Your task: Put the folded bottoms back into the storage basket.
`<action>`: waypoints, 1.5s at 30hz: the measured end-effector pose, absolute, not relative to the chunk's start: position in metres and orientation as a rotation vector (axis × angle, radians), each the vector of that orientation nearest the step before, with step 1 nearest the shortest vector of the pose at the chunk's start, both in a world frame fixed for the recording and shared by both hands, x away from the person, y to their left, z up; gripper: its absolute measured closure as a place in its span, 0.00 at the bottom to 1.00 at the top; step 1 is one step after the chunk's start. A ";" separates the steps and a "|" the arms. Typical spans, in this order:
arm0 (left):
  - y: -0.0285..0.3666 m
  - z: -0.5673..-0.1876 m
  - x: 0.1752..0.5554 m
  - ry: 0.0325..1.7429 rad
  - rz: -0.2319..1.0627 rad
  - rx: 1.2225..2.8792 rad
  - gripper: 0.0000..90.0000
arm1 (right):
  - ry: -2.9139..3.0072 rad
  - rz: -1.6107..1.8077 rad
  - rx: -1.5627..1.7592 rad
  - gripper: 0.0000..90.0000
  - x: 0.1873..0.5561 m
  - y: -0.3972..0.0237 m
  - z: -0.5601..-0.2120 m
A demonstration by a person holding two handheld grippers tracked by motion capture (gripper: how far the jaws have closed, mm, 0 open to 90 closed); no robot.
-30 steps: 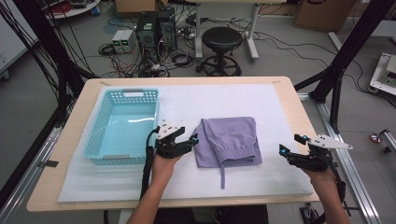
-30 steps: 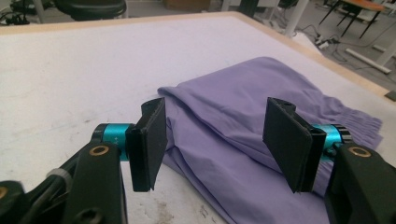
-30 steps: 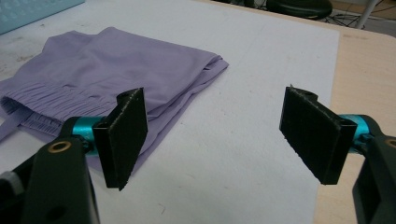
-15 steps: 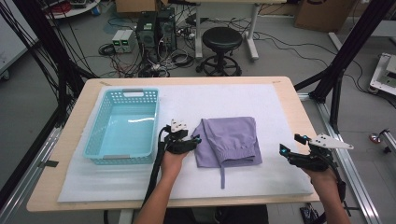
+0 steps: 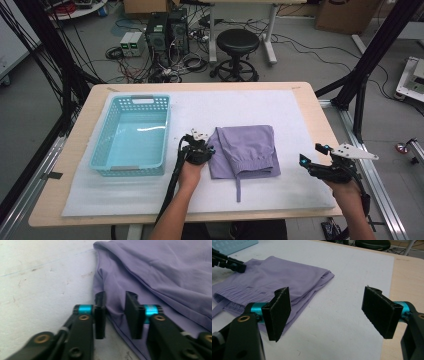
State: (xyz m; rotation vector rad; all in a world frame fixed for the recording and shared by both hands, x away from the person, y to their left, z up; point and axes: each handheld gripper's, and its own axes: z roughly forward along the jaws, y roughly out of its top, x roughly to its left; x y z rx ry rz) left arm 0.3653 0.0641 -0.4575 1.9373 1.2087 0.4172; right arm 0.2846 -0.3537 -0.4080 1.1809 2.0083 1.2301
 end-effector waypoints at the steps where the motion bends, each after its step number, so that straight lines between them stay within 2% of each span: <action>1: 0.061 -0.458 0.364 1.198 0.404 1.929 0.97 | 2.005 1.231 1.180 0.26 0.285 -0.354 -0.408; 8: 0.055 -0.457 0.363 1.175 0.320 1.853 0.98 | 1.993 1.236 1.187 0.26 0.284 -0.357 -0.407; 23: 0.018 -0.433 0.359 1.016 0.204 1.710 0.98 | 1.991 1.245 1.198 0.26 0.284 -0.361 -0.409; 31: 0.017 -0.441 0.363 1.057 0.231 1.770 0.97 | 1.990 1.246 1.202 0.26 0.283 -0.362 -0.409; 34: 0.017 -0.444 0.365 1.092 0.259 1.812 0.81 | 1.991 1.247 1.203 0.26 0.283 -0.362 -0.409; 36: 0.019 -0.448 0.366 1.134 0.248 1.822 0.65 | 1.991 1.247 1.203 0.26 0.283 -0.362 -0.409; 39: 0.022 -0.452 0.366 1.192 0.280 1.829 0.51 | 1.991 1.246 1.208 0.26 0.282 -0.362 -0.409; 45: 0.029 -0.455 0.366 1.256 0.317 1.842 0.41 | 1.995 1.243 1.199 0.26 0.283 -0.362 -0.409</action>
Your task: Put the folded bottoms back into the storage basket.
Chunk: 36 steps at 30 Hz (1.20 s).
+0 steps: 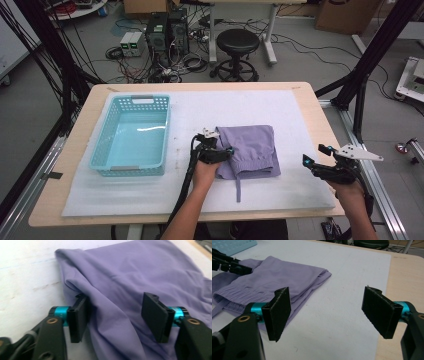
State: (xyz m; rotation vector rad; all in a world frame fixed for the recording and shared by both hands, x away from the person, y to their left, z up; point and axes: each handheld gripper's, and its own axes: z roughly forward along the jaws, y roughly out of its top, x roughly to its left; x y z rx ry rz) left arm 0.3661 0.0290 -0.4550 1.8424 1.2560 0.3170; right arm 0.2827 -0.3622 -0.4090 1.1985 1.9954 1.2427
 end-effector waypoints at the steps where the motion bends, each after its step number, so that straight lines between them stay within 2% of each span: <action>1: 0.030 -0.456 0.366 1.260 0.337 1.847 0.41 | 1.996 1.243 1.201 0.26 0.283 -0.362 -0.409; 8: 0.030 -0.458 0.364 1.263 0.340 1.856 0.45 | 2.001 1.242 1.196 0.27 0.283 -0.361 -0.409; 12: 0.024 -0.459 0.363 1.176 0.268 1.866 0.85 | 2.005 1.242 1.196 0.27 0.283 -0.360 -0.409; 14: 0.021 -0.460 0.363 1.162 0.247 1.864 0.94 | 2.005 1.243 1.197 0.27 0.283 -0.360 -0.409; 18: 0.023 -0.458 0.364 1.146 0.209 1.809 0.96 | 1.999 1.245 1.202 0.27 0.283 -0.362 -0.409; 25: 0.024 -0.452 0.363 1.059 0.136 1.711 0.95 | 2.008 1.239 1.194 0.27 0.283 -0.361 -0.410; 26: 0.023 -0.454 0.364 1.065 0.115 1.704 0.91 | 2.008 1.237 1.194 0.27 0.283 -0.361 -0.410; 30: 0.024 -0.459 0.366 1.173 0.163 1.752 0.60 | 2.009 1.236 1.195 0.27 0.283 -0.361 -0.410; 33: 0.026 -0.460 0.367 1.229 0.187 1.768 0.49 | 2.011 1.238 1.197 0.27 0.283 -0.360 -0.410; 36: 0.027 -0.461 0.368 1.245 0.189 1.762 0.46 | 2.017 1.236 1.191 0.27 0.283 -0.360 -0.410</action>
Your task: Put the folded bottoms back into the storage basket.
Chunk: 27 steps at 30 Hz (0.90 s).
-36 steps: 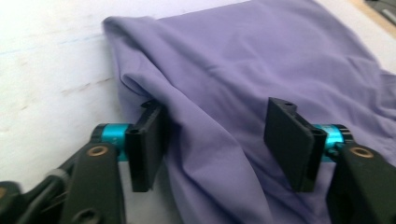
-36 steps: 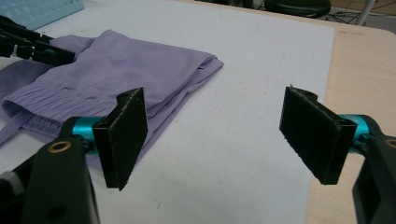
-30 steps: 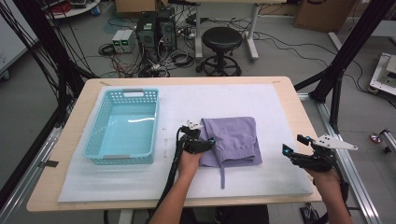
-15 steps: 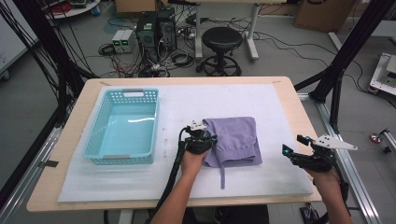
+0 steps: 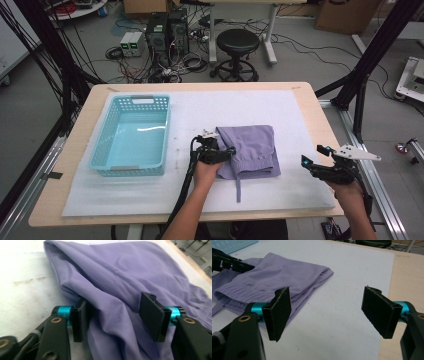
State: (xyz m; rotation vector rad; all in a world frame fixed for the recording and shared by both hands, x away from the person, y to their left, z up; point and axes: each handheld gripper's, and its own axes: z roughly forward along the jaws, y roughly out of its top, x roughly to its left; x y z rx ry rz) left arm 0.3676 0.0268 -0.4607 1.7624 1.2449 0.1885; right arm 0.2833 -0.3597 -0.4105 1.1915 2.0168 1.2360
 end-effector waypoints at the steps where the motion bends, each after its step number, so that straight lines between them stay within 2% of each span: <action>1: 0.026 -0.461 0.368 1.244 0.188 1.764 0.46 | 2.016 1.236 1.191 0.27 0.283 -0.360 -0.410; 4: 0.024 -0.461 0.368 1.225 0.188 1.774 0.47 | 2.014 1.238 1.196 0.27 0.283 -0.360 -0.410; 5: 0.022 -0.461 0.368 1.210 0.194 1.787 0.51 | 2.016 1.236 1.194 0.27 0.283 -0.360 -0.411; 9: 0.017 -0.461 0.367 1.170 0.209 1.834 0.74 | 2.020 1.236 1.193 0.27 0.283 -0.359 -0.411; 10: 0.016 -0.461 0.366 1.154 0.203 1.845 0.84 | 2.019 1.238 1.194 0.27 0.283 -0.359 -0.411; 12: 0.016 -0.460 0.366 1.141 0.209 1.851 0.93 | 2.016 1.237 1.192 0.27 0.283 -0.360 -0.411; 14: 0.016 -0.460 0.365 1.137 0.206 1.849 0.96 | 2.015 1.238 1.196 0.27 0.283 -0.360 -0.411; 22: 0.022 -0.454 0.366 1.065 0.075 1.671 0.95 | 2.015 1.236 1.196 0.27 0.283 -0.361 -0.411; 23: 0.021 -0.455 0.366 1.065 0.076 1.671 0.91 | 2.017 1.237 1.198 0.27 0.283 -0.361 -0.411; 27: 0.018 -0.459 0.367 1.121 0.113 1.704 0.58 | 2.018 1.236 1.195 0.27 0.283 -0.361 -0.411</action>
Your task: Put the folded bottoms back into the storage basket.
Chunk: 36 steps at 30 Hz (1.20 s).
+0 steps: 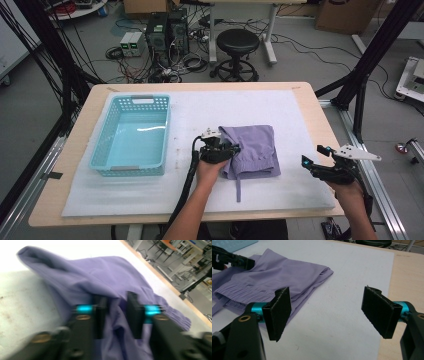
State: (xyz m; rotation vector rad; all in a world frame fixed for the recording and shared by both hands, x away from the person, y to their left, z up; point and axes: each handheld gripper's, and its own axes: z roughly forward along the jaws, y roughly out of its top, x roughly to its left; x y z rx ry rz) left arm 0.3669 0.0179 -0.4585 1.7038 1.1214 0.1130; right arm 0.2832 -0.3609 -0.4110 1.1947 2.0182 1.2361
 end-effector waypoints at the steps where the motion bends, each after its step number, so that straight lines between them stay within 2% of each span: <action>1: 0.018 -0.459 0.367 1.139 0.126 1.717 0.53 | 2.018 1.237 1.197 0.27 0.283 -0.361 -0.411; 4: 0.018 -0.461 0.368 1.173 0.158 1.742 0.45 | 2.019 1.238 1.198 0.27 0.283 -0.361 -0.411; 9: 0.012 -0.461 0.369 1.190 0.185 1.787 0.45 | 2.028 1.234 1.195 0.27 0.284 -0.359 -0.412; 10: 0.012 -0.461 0.368 1.200 0.193 1.786 0.51 | 2.029 1.233 1.191 0.27 0.284 -0.359 -0.412; 12: 0.012 -0.461 0.368 1.207 0.195 1.789 0.75 | 2.029 1.234 1.192 0.27 0.284 -0.359 -0.412; 14: 0.012 -0.461 0.368 1.200 0.191 1.809 0.90 | 2.028 1.233 1.193 0.27 0.284 -0.359 -0.412; 15: 0.012 -0.461 0.368 1.201 0.192 1.810 0.94 | 2.026 1.235 1.196 0.27 0.284 -0.360 -0.412; 17: 0.014 -0.460 0.368 1.203 0.192 1.806 0.95 | 2.021 1.237 1.201 0.27 0.284 -0.361 -0.412; 21: 0.020 -0.457 0.367 1.207 0.188 1.775 0.95 | 2.021 1.236 1.199 0.27 0.283 -0.362 -0.412; 22: 0.022 -0.457 0.367 1.215 0.188 1.772 0.92 | 2.021 1.236 1.198 0.27 0.283 -0.362 -0.412; 26: 0.022 -0.457 0.369 1.215 0.147 1.717 0.66 | 2.026 1.235 1.197 0.27 0.283 -0.361 -0.412; 31: 0.014 -0.462 0.371 1.239 0.097 1.691 0.46 | 2.027 1.234 1.198 0.27 0.283 -0.360 -0.412; 34: 0.011 -0.463 0.371 1.234 0.124 1.710 0.48 | 2.032 1.232 1.196 0.27 0.283 -0.360 -0.413; 36: 0.010 -0.463 0.371 1.236 0.165 1.743 0.57 | 2.030 1.232 1.194 0.27 0.284 -0.360 -0.413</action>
